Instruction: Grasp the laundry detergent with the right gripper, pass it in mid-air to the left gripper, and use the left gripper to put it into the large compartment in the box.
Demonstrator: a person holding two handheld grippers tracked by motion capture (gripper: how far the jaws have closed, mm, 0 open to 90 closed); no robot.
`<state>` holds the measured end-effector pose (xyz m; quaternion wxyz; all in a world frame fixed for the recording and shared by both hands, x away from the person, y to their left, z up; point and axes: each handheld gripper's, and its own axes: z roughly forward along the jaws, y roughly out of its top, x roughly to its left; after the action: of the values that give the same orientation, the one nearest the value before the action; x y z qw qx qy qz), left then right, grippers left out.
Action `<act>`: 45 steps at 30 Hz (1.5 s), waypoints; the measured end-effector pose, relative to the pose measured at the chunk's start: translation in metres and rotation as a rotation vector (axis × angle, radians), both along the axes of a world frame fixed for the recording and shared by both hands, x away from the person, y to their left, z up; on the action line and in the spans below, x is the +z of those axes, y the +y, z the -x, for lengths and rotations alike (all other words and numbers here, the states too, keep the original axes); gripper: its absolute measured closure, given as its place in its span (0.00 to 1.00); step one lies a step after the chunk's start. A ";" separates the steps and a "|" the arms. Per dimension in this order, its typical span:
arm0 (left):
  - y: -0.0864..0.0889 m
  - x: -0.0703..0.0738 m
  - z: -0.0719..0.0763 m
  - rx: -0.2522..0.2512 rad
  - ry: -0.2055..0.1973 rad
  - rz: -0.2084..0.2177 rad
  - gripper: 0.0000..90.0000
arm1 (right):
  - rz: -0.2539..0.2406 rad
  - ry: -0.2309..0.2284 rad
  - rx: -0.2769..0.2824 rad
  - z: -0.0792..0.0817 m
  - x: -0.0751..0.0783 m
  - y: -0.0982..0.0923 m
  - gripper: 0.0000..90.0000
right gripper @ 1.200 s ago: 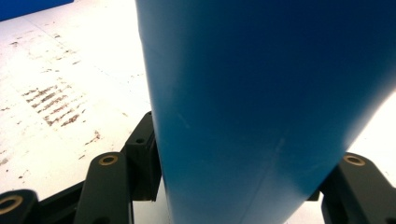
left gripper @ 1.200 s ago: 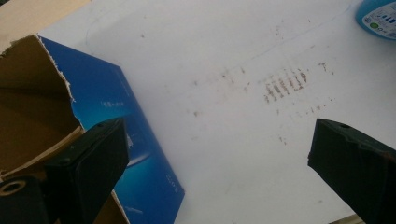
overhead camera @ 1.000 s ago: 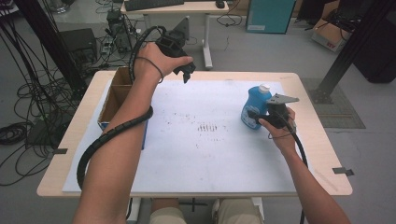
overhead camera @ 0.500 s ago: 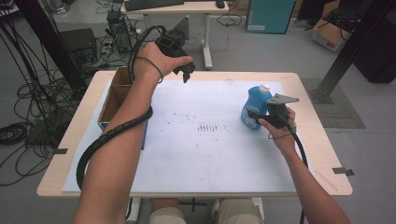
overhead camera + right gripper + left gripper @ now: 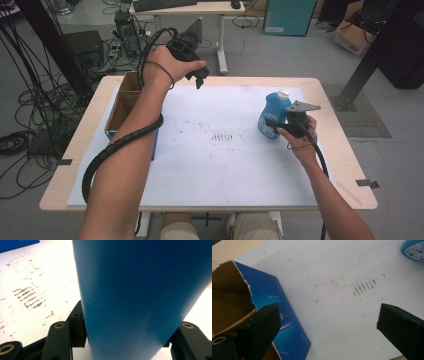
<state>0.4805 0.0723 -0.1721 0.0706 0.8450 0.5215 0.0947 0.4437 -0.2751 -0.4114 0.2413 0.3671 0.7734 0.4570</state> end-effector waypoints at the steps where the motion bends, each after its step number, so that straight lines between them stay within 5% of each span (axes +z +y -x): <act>1: 0.000 0.000 0.000 0.001 -0.001 0.002 0.06 | 0.000 0.000 0.000 0.000 0.000 0.000 0.47; 36: 0.002 0.001 -0.002 -0.016 0.002 0.008 0.06 | 0.002 0.034 -0.013 -0.002 0.005 0.001 0.48; 45: -0.005 0.004 -0.008 -0.122 -0.009 -0.001 0.06 | -0.008 0.071 -0.008 -0.006 0.019 -0.002 0.48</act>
<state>0.4888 0.0677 -0.1681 0.0781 0.8748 0.4687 0.0945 0.4493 -0.2770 -0.3928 0.2144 0.3872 0.7781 0.4457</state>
